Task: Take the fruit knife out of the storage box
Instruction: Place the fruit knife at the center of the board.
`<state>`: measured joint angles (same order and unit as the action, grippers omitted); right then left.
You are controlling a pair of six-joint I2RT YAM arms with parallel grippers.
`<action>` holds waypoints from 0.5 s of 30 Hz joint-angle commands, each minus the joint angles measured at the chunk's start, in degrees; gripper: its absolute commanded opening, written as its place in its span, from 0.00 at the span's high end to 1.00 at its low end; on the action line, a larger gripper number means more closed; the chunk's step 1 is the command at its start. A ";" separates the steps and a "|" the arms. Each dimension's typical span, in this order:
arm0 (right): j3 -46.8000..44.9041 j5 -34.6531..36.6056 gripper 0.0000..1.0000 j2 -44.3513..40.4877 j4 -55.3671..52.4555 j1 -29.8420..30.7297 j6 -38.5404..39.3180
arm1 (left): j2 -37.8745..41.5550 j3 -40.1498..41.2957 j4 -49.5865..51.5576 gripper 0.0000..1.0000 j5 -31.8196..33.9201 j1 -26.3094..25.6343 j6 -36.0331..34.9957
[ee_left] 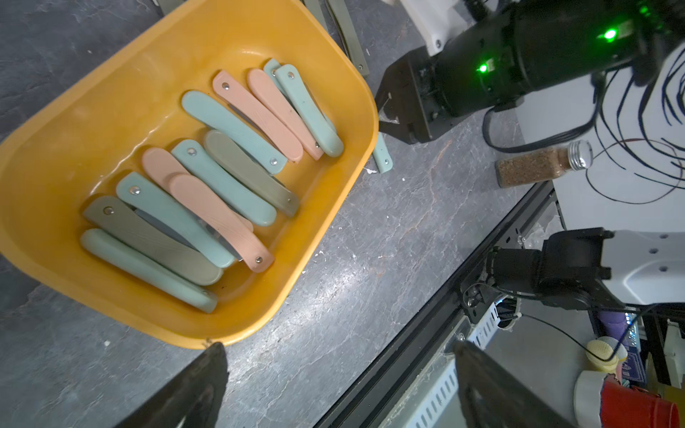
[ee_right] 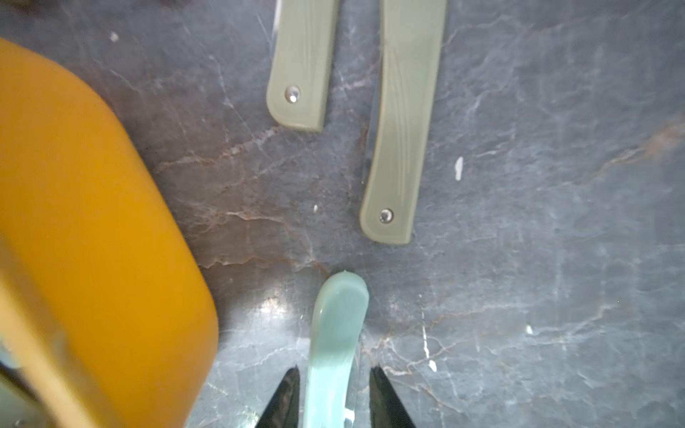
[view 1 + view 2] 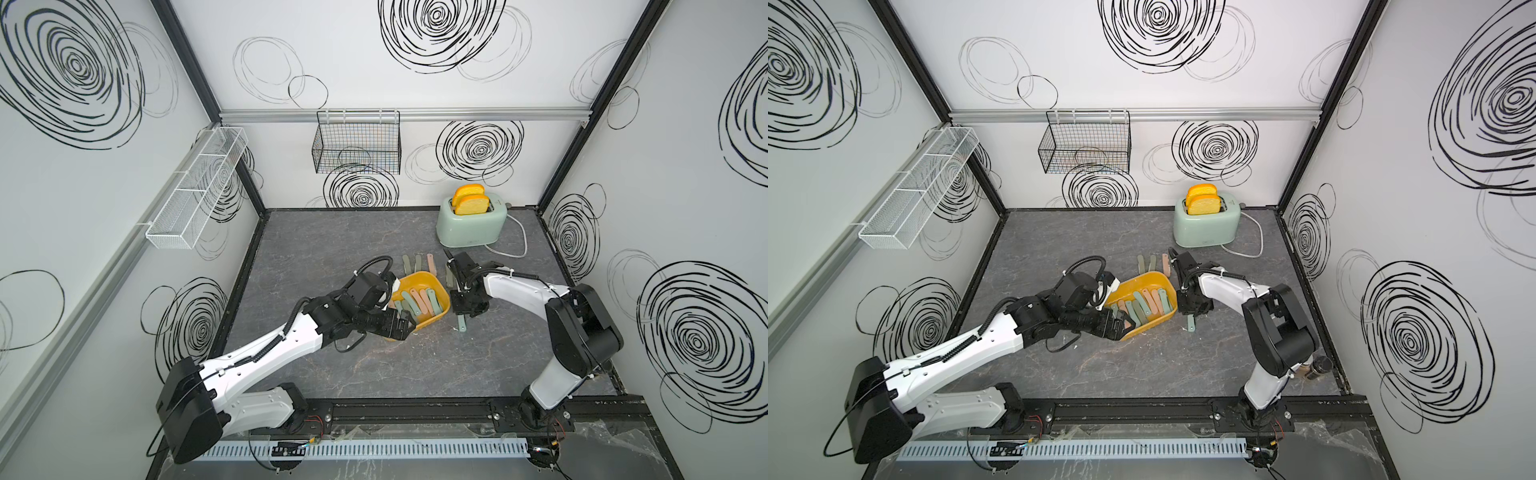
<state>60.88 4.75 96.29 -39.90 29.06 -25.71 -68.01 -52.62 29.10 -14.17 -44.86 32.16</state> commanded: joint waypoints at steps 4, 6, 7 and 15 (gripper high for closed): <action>7.83 1.74 0.64 -3.78 -5.91 0.51 -0.92 | 2.29 -4.70 3.06 0.02 -0.83 3.78 -2.75; 10.44 1.93 0.64 -3.34 -7.04 1.14 -0.92 | 2.81 -5.11 3.74 0.02 -1.24 5.21 -3.14; 11.80 1.93 0.64 -2.94 -7.59 1.51 -0.78 | 3.17 -5.21 4.08 0.02 -1.36 5.88 -3.37; 18.74 1.72 0.63 2.30 -8.62 5.62 -0.65 | 6.94 -3.56 6.81 0.02 -2.34 10.41 -4.59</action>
<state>78.06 6.17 96.05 -45.69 33.32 -25.93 -63.00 -56.25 34.59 -15.62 -35.79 29.17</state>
